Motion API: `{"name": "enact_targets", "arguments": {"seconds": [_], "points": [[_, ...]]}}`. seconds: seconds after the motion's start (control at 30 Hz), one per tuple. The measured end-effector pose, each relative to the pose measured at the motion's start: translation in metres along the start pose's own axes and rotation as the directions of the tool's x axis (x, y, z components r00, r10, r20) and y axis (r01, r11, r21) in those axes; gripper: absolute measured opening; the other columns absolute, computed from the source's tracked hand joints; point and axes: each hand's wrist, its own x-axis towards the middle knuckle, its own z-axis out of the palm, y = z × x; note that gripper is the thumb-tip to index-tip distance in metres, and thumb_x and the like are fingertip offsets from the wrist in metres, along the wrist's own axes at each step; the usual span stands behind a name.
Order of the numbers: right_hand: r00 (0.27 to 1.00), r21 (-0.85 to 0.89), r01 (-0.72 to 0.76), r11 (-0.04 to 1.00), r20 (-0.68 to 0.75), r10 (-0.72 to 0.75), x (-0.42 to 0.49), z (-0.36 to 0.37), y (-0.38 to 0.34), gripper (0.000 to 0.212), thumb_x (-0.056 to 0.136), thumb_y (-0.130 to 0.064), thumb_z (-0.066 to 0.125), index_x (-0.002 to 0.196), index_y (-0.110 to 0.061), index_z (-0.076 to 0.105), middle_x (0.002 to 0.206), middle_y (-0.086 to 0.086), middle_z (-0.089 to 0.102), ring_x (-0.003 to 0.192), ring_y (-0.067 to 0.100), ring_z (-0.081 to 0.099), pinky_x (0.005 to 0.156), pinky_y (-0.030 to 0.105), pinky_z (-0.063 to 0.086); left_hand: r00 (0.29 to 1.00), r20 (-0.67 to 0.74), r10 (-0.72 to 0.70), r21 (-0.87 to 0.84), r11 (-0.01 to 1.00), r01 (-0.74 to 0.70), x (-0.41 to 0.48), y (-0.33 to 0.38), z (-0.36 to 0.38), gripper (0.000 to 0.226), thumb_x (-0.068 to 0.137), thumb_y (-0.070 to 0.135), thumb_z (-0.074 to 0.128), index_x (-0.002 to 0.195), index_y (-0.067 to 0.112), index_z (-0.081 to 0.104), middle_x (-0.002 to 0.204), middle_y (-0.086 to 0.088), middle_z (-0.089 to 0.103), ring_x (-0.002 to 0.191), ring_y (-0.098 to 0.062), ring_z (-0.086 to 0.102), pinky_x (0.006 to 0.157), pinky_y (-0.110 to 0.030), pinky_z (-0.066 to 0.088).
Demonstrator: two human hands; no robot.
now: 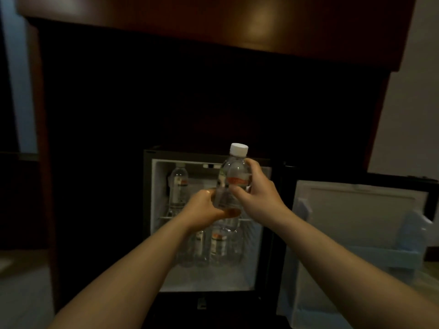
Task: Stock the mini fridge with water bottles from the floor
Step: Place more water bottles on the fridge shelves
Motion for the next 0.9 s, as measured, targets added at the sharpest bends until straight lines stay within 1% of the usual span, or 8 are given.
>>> {"name": "enact_targets", "arguments": {"seconds": [0.17,0.3,0.37,0.47,0.6,0.67,0.8,0.9], "points": [[1.0,0.037,-0.009,0.999,0.007,0.009,0.026,0.036,0.008,0.053,0.088,-0.017,0.061,0.134,-0.027,0.036,0.111,-0.009,0.061,0.106,0.01,0.059,0.076,0.014,0.044,0.996,-0.087,0.001,-0.052,0.999,-0.005,0.011,-0.026,-0.012,0.024,0.075,0.027,0.074,0.091,0.038,0.061,0.087,0.017,0.068,0.083,0.007,0.065,0.067,-0.008,0.05],[1.0,0.047,-0.018,0.999,0.024,0.017,0.041,0.059,0.024,0.05,0.089,-0.016,0.06,0.131,-0.03,0.037,0.1,-0.018,0.058,0.104,0.009,0.061,0.065,0.004,0.046,0.98,-0.152,-0.124,0.069,0.988,0.136,0.029,-0.05,-0.015,0.026,0.075,0.036,0.072,0.096,0.037,0.057,0.092,0.013,0.064,0.09,-0.008,0.063,0.076,-0.026,0.052],[0.999,0.043,-0.022,0.999,0.039,0.02,0.047,0.07,0.034,0.052,0.089,-0.016,0.059,0.132,-0.032,0.035,0.107,-0.013,0.06,0.108,0.011,0.06,0.074,0.01,0.05,0.959,-0.204,-0.195,0.174,0.957,0.231,0.038,-0.061,-0.016,0.029,0.075,0.041,0.07,0.099,0.035,0.055,0.091,0.014,0.058,0.089,-0.008,0.059,0.077,-0.028,0.049],[0.999,0.014,-0.038,0.999,0.014,0.038,0.055,0.085,0.05,0.059,0.088,-0.019,0.06,0.136,-0.035,0.03,0.125,-0.003,0.058,0.115,0.015,0.057,0.089,0.032,0.053,0.967,-0.201,-0.157,0.189,0.962,0.196,0.047,-0.075,-0.013,0.03,0.078,0.037,0.068,0.105,0.028,0.057,0.103,0.009,0.063,0.097,-0.01,0.06,0.089,-0.034,0.051],[1.0,0.023,-0.017,1.0,-0.023,0.017,0.057,0.104,0.074,0.057,0.086,-0.017,0.062,0.133,-0.036,0.035,0.121,-0.01,0.06,0.113,0.009,0.058,0.094,0.031,0.05,0.977,-0.199,-0.071,0.142,0.985,0.1,0.048,-0.094,-0.007,0.031,0.081,0.03,0.067,0.109,0.022,0.06,0.106,0.005,0.067,0.099,-0.009,0.063,0.092,-0.037,0.052],[0.999,0.042,-0.011,0.999,-0.043,0.013,0.06,0.113,0.087,0.056,0.086,-0.016,0.063,0.133,-0.034,0.037,0.115,-0.015,0.06,0.11,0.006,0.059,0.095,0.031,0.051,0.971,-0.237,-0.041,0.112,0.991,0.069,0.051,-0.104,-0.004,0.03,0.081,0.03,0.067,0.109,0.021,0.06,0.104,0.005,0.068,0.097,-0.007,0.064,0.089,-0.035,0.053],[0.998,0.058,-0.066,0.996,-0.008,0.067,0.074,0.133,0.107,0.069,0.087,-0.016,0.062,0.145,-0.029,0.026,0.134,-0.002,0.055,0.124,0.014,0.052,0.102,0.041,0.047,0.94,-0.334,-0.073,0.03,0.996,0.088,0.061,-0.126,-0.001,0.02,0.083,0.025,0.066,0.1,0.026,0.055,0.1,0.008,0.065,0.093,-0.007,0.063,0.081,-0.025,0.053],[0.996,0.081,-0.088,0.993,-0.014,0.089,0.084,0.148,0.116,0.069,0.087,-0.015,0.062,0.145,-0.031,0.027,0.134,-0.002,0.055,0.123,0.015,0.052,0.1,0.043,0.048,0.911,-0.394,-0.12,-0.083,0.992,0.095,0.066,-0.143,0.002,0.022,0.085,0.022,0.063,0.102,0.032,0.053,0.089,0.022,0.059,0.089,0.004,0.059,0.068,-0.008,0.044]]}}
